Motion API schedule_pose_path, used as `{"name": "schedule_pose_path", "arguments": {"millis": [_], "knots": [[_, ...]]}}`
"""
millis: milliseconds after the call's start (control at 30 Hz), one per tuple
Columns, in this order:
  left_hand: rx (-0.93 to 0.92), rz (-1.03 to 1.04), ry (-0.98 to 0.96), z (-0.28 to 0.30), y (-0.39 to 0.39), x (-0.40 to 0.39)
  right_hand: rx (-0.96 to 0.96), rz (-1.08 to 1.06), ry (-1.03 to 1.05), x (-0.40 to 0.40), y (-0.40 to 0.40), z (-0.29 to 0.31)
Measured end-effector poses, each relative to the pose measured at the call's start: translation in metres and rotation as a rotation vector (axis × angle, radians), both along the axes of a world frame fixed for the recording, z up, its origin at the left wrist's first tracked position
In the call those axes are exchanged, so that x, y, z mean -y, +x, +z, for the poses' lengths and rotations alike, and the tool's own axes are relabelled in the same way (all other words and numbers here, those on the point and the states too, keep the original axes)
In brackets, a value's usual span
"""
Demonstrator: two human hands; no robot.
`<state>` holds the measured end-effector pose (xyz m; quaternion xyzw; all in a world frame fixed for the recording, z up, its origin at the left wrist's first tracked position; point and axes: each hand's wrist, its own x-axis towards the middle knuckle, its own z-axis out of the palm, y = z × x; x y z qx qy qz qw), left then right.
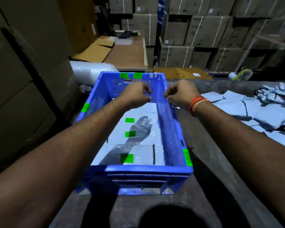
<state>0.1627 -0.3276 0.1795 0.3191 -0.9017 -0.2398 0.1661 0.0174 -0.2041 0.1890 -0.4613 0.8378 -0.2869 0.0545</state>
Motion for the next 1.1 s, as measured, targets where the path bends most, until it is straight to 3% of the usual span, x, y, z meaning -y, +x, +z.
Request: {"name": "schedule_pose_path", "arguments": {"millis": [167,500,800,1000,1100], "knots": [[-0.133,-0.137,0.043,0.019,-0.073,-0.039,0.113,-0.073,-0.055,-0.053,-0.071,0.002],[-0.048,-0.157,0.129,-0.005,-0.231,-0.132,0.246,-0.097,-0.033,-0.147,-0.215,-0.035],[0.142,-0.054,0.042,-0.101,-0.315,-0.181,-0.013,0.039,0.135,-0.197,-0.317,-0.117],[0.191,0.047,-0.059,-0.15,-0.333,-0.169,-0.349,0.138,0.157,-0.192,-0.358,-0.145],[0.241,0.093,-0.113,-0.158,-0.331,-0.164,-0.475,0.133,0.31,-0.18,-0.37,-0.15]]}}
